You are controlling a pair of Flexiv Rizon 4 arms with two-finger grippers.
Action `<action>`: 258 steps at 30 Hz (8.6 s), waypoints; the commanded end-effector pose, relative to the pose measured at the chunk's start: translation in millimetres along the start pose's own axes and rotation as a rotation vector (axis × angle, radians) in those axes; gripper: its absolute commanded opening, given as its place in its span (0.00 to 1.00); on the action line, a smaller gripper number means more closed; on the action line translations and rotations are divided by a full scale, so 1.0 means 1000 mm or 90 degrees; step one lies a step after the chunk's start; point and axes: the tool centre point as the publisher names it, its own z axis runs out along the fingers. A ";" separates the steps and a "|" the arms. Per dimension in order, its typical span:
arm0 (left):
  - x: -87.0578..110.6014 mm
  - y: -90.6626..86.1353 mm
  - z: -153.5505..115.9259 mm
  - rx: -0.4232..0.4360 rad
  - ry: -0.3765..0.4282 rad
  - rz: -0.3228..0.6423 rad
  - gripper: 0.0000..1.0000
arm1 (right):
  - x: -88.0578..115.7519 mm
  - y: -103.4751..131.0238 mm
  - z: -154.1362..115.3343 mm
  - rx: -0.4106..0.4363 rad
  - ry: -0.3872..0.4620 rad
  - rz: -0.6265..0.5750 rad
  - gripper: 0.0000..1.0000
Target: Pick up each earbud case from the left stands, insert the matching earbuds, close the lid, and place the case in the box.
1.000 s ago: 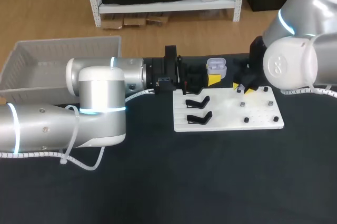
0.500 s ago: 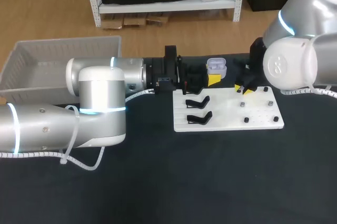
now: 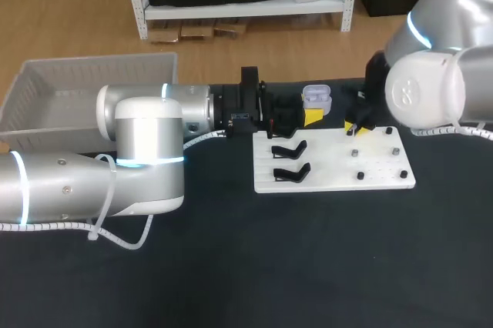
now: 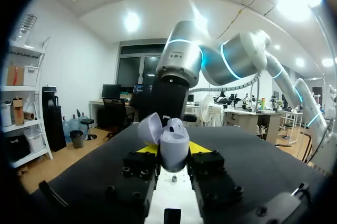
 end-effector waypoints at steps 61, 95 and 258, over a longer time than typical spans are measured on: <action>0.001 0.000 0.000 -0.001 -0.002 0.001 0.00 | 0.066 0.125 -0.123 0.041 0.104 -0.497 0.00; 0.001 0.000 0.000 -0.001 -0.002 0.001 0.00 | 0.055 0.114 -0.103 0.086 0.111 -0.496 0.00; 0.001 0.000 0.000 -0.001 -0.002 0.001 0.00 | 0.041 0.135 -0.122 0.288 0.285 -0.738 0.00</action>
